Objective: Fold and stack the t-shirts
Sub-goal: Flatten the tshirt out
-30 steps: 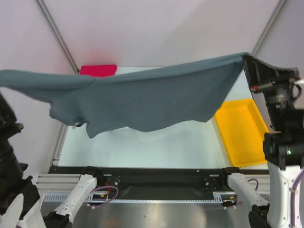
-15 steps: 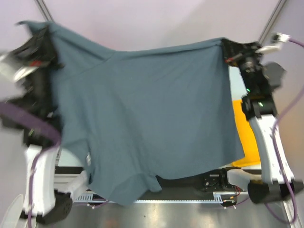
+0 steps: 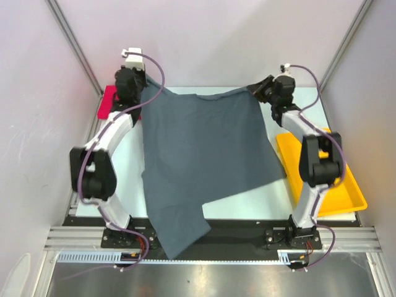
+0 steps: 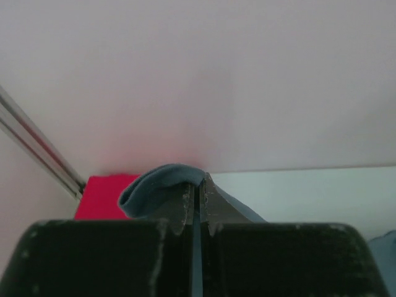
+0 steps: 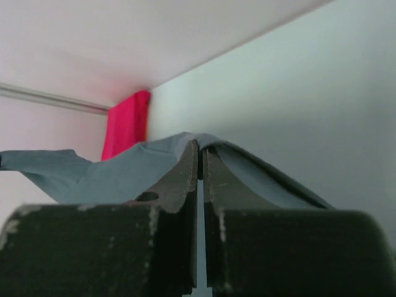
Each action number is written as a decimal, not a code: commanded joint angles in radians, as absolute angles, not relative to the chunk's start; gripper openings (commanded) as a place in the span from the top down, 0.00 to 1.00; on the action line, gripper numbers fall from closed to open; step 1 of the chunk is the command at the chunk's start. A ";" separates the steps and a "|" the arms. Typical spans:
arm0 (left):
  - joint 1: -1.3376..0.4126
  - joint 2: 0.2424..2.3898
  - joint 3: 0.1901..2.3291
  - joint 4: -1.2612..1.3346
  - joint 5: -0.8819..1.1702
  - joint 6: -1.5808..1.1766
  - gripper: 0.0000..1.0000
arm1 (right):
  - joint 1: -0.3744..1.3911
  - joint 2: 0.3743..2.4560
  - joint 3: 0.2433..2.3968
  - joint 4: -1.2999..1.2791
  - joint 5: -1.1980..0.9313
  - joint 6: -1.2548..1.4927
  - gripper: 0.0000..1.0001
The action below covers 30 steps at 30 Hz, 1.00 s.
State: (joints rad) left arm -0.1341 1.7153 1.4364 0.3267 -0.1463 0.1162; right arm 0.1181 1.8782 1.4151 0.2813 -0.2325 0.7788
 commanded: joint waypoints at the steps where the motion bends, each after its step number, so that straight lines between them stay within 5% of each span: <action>1: -0.115 1.836 1.520 0.499 -0.181 0.129 1.00 | 0.112 2.034 1.581 0.342 -0.282 0.770 1.00; 12: -0.118 2.201 1.879 0.433 -0.179 0.011 0.97 | 0.095 2.416 2.024 0.099 -0.370 0.733 0.91; 13: -0.118 2.210 1.913 0.408 -0.210 0.009 0.88 | 0.094 2.460 2.070 0.062 -0.377 0.717 0.86; 14: -0.121 2.223 1.928 0.393 -0.231 0.006 0.65 | 0.094 2.480 2.160 0.016 -0.383 0.701 0.74; 16: -0.124 2.224 1.963 0.338 -0.265 0.006 0.55 | 0.091 2.526 2.280 -0.194 -0.376 0.640 0.61; 18: -0.127 2.227 2.020 0.255 -0.348 0.006 0.27 | 0.072 2.575 2.424 -0.376 -0.368 0.603 0.51; 21: -0.138 2.209 2.143 0.045 -0.506 -0.018 0.00 | 0.042 2.537 2.454 -0.509 -0.341 0.562 0.30; 27: -0.190 1.961 1.975 -0.225 -0.568 -0.113 0.03 | 0.021 2.317 2.301 -0.713 -0.237 0.378 0.30; 30: -0.231 1.697 1.589 -0.230 -0.536 -0.143 0.14 | 0.051 2.158 2.064 -0.717 -0.190 0.370 0.33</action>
State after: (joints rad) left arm -0.1772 1.9251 1.8145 -0.1387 -0.5156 -0.0818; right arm 0.0090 2.3604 2.1738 -0.6014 -0.2554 0.4480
